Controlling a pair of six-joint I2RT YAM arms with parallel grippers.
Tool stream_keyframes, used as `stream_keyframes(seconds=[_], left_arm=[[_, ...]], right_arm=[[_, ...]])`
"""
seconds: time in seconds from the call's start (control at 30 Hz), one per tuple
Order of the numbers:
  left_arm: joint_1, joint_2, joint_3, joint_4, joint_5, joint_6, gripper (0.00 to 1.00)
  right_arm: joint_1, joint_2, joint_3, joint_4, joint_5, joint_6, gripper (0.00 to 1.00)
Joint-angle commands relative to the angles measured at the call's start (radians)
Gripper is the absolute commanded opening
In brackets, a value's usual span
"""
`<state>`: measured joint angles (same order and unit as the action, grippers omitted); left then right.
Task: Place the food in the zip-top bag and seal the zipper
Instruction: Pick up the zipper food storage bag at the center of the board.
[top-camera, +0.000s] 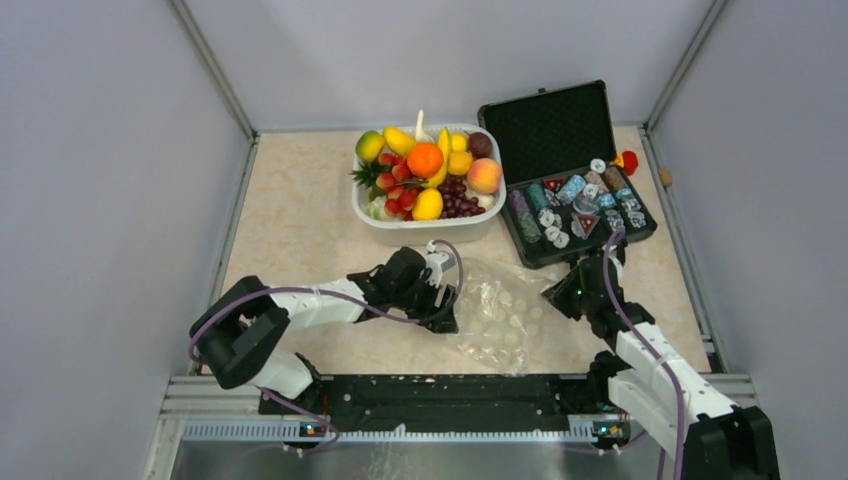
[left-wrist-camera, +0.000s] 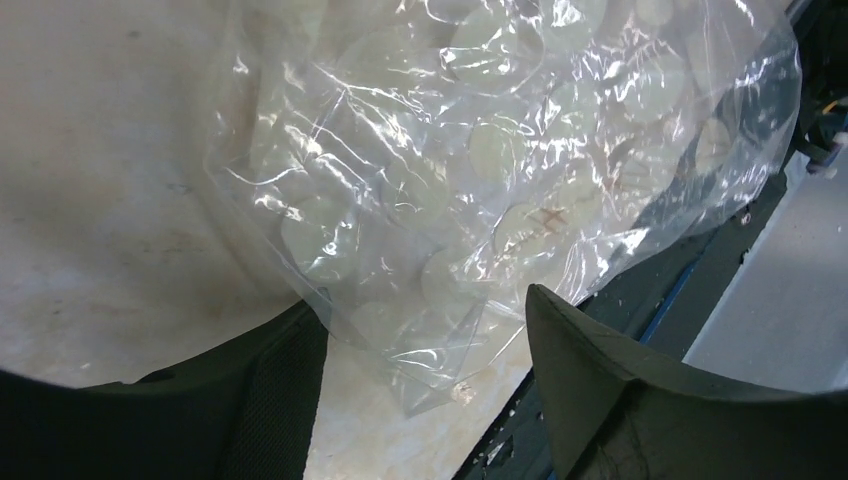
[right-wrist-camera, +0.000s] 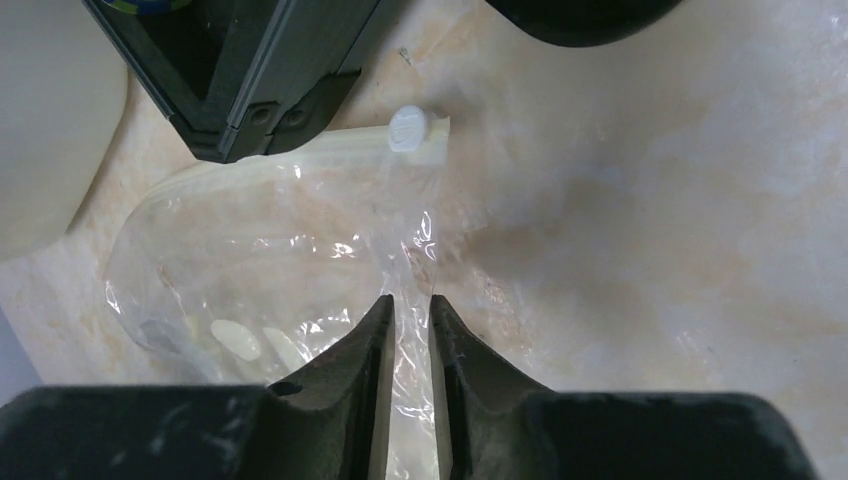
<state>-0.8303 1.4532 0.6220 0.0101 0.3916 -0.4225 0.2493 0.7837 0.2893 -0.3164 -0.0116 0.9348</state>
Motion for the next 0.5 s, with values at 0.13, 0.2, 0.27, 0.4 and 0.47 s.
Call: stream_keyframes(seconds=[0.13, 0.2, 0.27, 0.4, 0.47], left_arm=[[-0.119, 0.022, 0.031, 0.111, 0.106, -0.021, 0.61], [-0.141, 0.007, 0.032, 0.109, 0.115, -0.025, 0.60], [-0.153, -0.015, 0.030, 0.100, 0.131, -0.024, 0.60], [-0.161, -0.115, 0.013, 0.006, 0.052, 0.005, 0.74], [-0.161, -0.190, 0.000, -0.076, -0.023, 0.033, 0.84]], right_arm=[[0.010, -0.030, 0.024, 0.092, 0.022, -0.072, 0.06], [0.011, -0.040, 0.021, 0.105, 0.015, -0.077, 0.06], [0.011, -0.053, 0.020, 0.102, 0.015, -0.088, 0.05], [0.010, -0.113, 0.027, 0.105, -0.041, -0.154, 0.00], [0.010, -0.157, 0.029, 0.112, -0.070, -0.185, 0.00]])
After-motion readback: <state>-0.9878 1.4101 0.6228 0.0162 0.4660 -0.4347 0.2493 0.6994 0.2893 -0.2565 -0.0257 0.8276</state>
